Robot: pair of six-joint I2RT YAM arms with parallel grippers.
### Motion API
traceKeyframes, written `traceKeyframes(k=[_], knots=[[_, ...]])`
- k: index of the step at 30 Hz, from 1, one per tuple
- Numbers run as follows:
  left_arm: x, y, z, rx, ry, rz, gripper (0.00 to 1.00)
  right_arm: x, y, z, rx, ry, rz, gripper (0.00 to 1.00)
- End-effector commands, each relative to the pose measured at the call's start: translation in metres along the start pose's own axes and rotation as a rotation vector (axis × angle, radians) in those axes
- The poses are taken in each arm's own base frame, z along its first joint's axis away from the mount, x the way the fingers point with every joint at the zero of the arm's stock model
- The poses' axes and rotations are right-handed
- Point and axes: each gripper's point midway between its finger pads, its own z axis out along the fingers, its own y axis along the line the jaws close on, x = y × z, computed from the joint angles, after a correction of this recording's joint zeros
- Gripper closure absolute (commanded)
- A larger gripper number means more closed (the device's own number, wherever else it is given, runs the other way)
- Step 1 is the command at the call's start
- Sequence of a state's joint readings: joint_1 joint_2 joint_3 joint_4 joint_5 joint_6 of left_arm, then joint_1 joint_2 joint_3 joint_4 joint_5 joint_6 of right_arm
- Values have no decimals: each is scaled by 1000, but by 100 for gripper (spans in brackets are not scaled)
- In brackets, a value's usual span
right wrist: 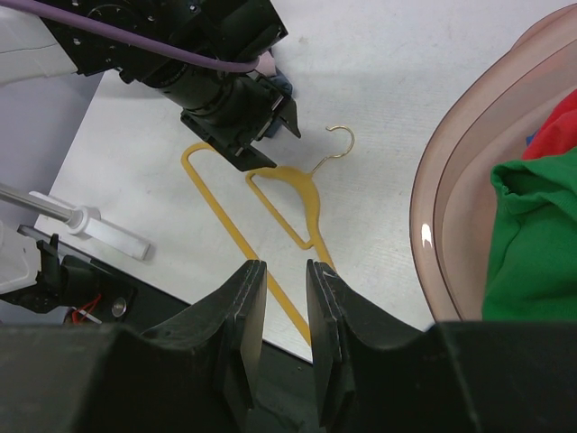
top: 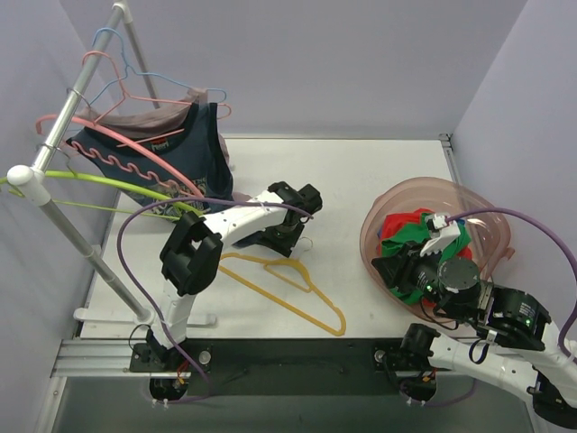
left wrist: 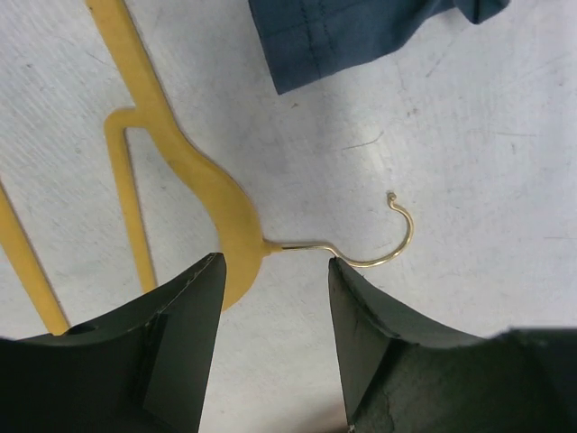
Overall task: Remove the tank top from the hanger
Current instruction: Pick up the hanger at the center of the board.
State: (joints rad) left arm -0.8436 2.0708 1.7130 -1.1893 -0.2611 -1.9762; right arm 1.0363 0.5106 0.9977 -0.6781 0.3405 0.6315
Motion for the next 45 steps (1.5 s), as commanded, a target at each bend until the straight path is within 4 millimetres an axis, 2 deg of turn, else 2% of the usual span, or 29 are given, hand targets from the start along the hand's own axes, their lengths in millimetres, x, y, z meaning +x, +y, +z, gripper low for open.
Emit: traceKeyframes(k=[1,8,12,19,24,28,30,35,37,41,45], knots=[[-5,8,5,-62,-37,-218,41,-6,1,-3,-4,-14,-3,74],[5,21,18,-110,-24,-210,41,-4,0,-5,-8,-19,12,74],[8,19,27,-99,-41,-209,40,-4,-1,-6,-11,-20,15,74],[15,30,34,-166,-43,-196,42,-4,-2,-8,-13,-26,19,74],[13,26,40,-140,-67,-217,43,-4,-1,-8,-19,-23,22,74],[13,27,46,-115,-72,-227,56,-6,-1,-11,-24,-28,24,75],[13,30,49,-112,-72,-227,70,-7,-1,-11,-24,-31,22,75],[14,36,52,-110,-57,-232,88,-6,0,-10,-22,-26,14,74],[13,36,49,-98,-47,-241,100,-4,0,-8,-19,-16,10,74],[12,29,33,-42,-10,-254,100,3,2,-1,-18,7,6,73],[12,20,14,24,35,-250,100,22,9,14,-43,50,14,69]])
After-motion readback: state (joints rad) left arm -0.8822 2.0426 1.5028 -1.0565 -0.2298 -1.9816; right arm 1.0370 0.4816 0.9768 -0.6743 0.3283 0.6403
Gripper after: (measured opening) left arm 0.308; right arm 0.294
